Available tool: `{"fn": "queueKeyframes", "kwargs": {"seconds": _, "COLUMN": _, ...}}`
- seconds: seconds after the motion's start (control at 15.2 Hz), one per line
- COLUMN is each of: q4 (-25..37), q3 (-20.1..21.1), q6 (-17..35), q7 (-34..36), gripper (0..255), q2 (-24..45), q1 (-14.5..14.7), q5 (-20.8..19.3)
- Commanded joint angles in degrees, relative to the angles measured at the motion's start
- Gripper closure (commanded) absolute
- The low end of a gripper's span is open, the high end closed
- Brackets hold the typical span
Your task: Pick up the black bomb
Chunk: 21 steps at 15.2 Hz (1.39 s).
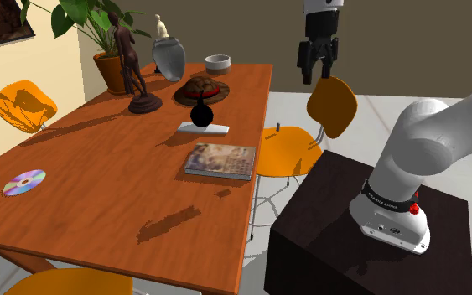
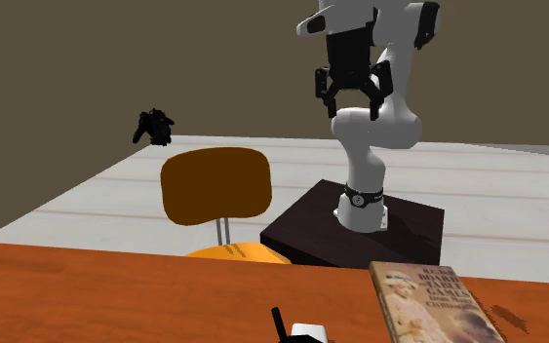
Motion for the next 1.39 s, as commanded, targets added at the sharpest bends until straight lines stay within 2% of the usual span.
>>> {"fn": "queueKeyframes", "kwargs": {"seconds": 0.0, "q4": 0.0, "q3": 0.0, "q6": 0.0, "q7": 0.0, "gripper": 0, "q2": 0.0, "q1": 0.0, "q5": 0.0}}
{"fn": "queueKeyframes", "kwargs": {"seconds": 0.66, "q4": 10.9, "q3": 0.0, "q6": 11.8, "q7": -3.0, "gripper": 0, "q2": 21.5, "q1": 2.4, "q5": 2.0}}
{"fn": "queueKeyframes", "kwargs": {"seconds": 1.32, "q4": 29.1, "q3": 0.4, "q6": 16.3, "q7": -5.8, "gripper": 0, "q2": 43.3, "q1": 3.9, "q5": 4.4}}
